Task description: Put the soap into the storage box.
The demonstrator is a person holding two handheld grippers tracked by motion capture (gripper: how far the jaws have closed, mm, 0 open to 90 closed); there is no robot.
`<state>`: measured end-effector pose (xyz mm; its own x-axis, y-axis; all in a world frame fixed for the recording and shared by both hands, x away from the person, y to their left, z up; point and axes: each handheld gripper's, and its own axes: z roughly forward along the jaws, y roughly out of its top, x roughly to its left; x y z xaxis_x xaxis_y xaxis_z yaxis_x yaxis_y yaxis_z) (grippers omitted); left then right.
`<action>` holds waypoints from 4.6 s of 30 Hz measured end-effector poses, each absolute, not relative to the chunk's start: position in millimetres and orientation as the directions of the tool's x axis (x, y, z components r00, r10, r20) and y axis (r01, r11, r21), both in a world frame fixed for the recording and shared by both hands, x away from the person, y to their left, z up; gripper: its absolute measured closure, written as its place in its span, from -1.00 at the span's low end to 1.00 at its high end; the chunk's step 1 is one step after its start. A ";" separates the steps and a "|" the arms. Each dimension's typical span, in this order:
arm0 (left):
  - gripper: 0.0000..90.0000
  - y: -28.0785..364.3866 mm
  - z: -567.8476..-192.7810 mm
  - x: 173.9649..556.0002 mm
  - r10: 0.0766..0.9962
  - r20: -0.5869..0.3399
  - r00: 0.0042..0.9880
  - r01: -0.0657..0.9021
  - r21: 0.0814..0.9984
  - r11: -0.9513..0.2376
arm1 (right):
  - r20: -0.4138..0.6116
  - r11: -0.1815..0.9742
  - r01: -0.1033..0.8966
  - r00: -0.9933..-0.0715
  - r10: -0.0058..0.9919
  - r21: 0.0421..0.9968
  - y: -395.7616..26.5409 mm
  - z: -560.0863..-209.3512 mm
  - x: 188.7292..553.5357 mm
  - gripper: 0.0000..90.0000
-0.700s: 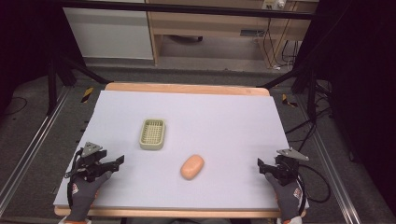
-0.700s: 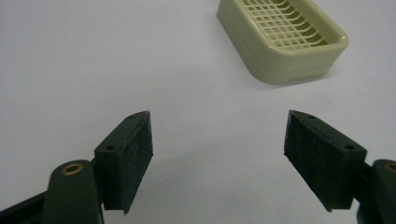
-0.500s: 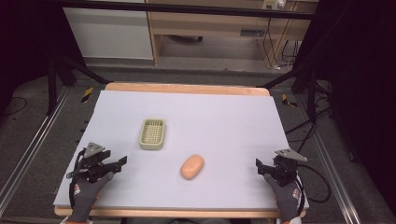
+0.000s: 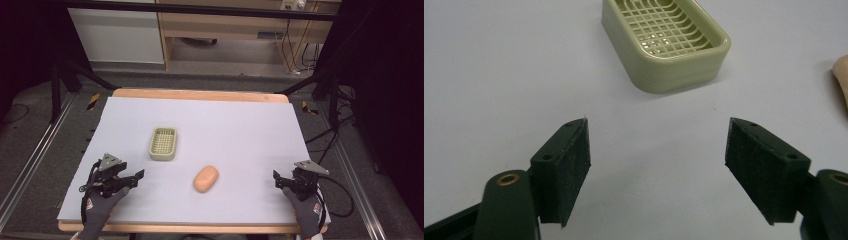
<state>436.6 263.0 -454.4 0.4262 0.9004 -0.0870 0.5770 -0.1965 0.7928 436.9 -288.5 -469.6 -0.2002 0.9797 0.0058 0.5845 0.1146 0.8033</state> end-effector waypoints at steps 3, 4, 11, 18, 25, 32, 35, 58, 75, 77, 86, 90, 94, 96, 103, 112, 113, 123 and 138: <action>-0.43 258.0 -453.4 435.8 0.897 -0.083 0.435 0.573 0.794 -0.204 | 0.003 0.118 0.583 -0.202 0.979 0.804 -287.4 -469.4 436.3 -0.82; -0.43 258.0 -453.4 435.8 0.897 -0.083 0.435 0.573 0.794 -0.204 | 0.003 0.118 0.583 -0.202 0.979 0.804 -287.4 -469.4 436.3 -0.82; -0.43 250.5 -451.7 434.8 0.889 -0.086 0.450 0.571 0.793 -0.212 | 0.001 0.124 0.577 -0.212 0.977 0.807 -285.4 -468.9 435.6 -0.82; -0.43 244.5 -449.1 434.9 0.882 -0.084 0.463 0.561 0.798 -0.218 | 0.002 0.129 0.574 -0.222 0.975 0.809 -282.6 -468.3 435.1 -0.83; -0.44 236.3 -444.6 435.6 0.874 -0.090 0.478 0.551 0.806 -0.219 | 0.002 0.129 0.566 -0.225 0.974 0.814 -280.8 -467.0 434.1 -0.83; -0.45 226.8 -438.8 438.9 0.864 -0.092 0.496 0.543 0.809 -0.225 | -0.008 0.135 0.564 -0.222 0.975 0.815 -279.8 -467.3 434.2 -0.84; -0.46 224.0 -435.7 439.7 0.859 -0.086 0.505 0.540 0.808 -0.236 | -0.012 0.137 0.561 -0.222 0.975 0.817 -279.2 -466.7 433.8 -0.84; -0.48 184.8 -410.0 453.9 0.821 -0.072 0.567 0.501 0.821 -0.274 | -0.022 0.146 0.559 -0.223 0.975 0.816 -277.7 -465.6 433.4 -0.84; -0.50 153.8 -406.7 460.3 0.792 -0.059 0.607 0.489 0.814 -0.314 | -0.022 0.148 0.563 -0.224 0.974 0.813 -277.4 -465.9 433.9 -0.84; -0.50 150.3 -407.2 461.0 0.789 -0.054 0.612 0.488 0.810 -0.324 | -0.020 0.146 0.562 -0.224 0.974 0.814 -277.4 -465.7 433.7 -0.84; -0.51 133.9 -409.5 464.5 0.776 -0.043 0.629 0.491 0.796 -0.354 | -0.012 0.141 0.562 -0.227 0.974 0.815 -277.6 -465.3 433.7 -0.84; -0.52 127.2 -411.7 465.1 0.770 -0.042 0.636 0.495 0.788 -0.366 | -0.011 0.139 0.557 -0.227 0.974 0.819 -277.9 -465.1 433.6 -0.84; -0.53 119.8 -415.4 464.8 0.763 -0.035 0.645 0.497 0.779 -0.384 | -0.013 0.141 0.560 -0.226 0.974 0.817 -277.7 -465.1 433.7 -0.84; -0.53 116.5 -418.2 464.7 0.758 -0.029 0.651 0.499 0.769 -0.399 | -0.011 0.139 0.561 -0.224 0.974 0.816 -277.4 -465.3 433.8 -0.84; -0.54 105.1 -426.3 464.6 0.743 -0.018 0.669 0.504 0.745 -0.436 | -0.013 0.140 0.568 -0.223 0.975 0.811 -277.5 -466.1 434.1 -0.84; -0.57 94.6 -431.4 463.9 0.731 -0.010 0.682 0.506 0.729 -0.461 | -0.019 0.149 0.572 -0.227 0.974 0.807 -276.5 -466.8 434.4 -0.84; -0.57 93.4 -431.9 463.9 0.728 -0.006 0.686 0.504 0.726 -0.469 | -0.019 0.150 0.571 -0.228 0.973 0.807 -276.5 -466.8 434.4 -0.84; -0.58 80.9 -438.4 463.4 0.713 0.000 0.701 0.504 0.707 -0.496 | -0.017 0.147 0.574 -0.226 0.974 0.806 -276.4 -467.2 434.7 -0.84; -0.64 66.8 -446.0 461.3 0.696 0.028 0.718 0.498 0.678 -0.541 | -0.019 0.150 0.577 -0.227 0.974 0.803 -276.1 -467.2 434.8 -0.84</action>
<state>461.3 66.8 -446.0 0.7180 0.6955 0.0278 0.4975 -0.5407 0.6783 434.8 -276.1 -467.2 -0.2266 0.9738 -0.0191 0.5772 0.1501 0.8027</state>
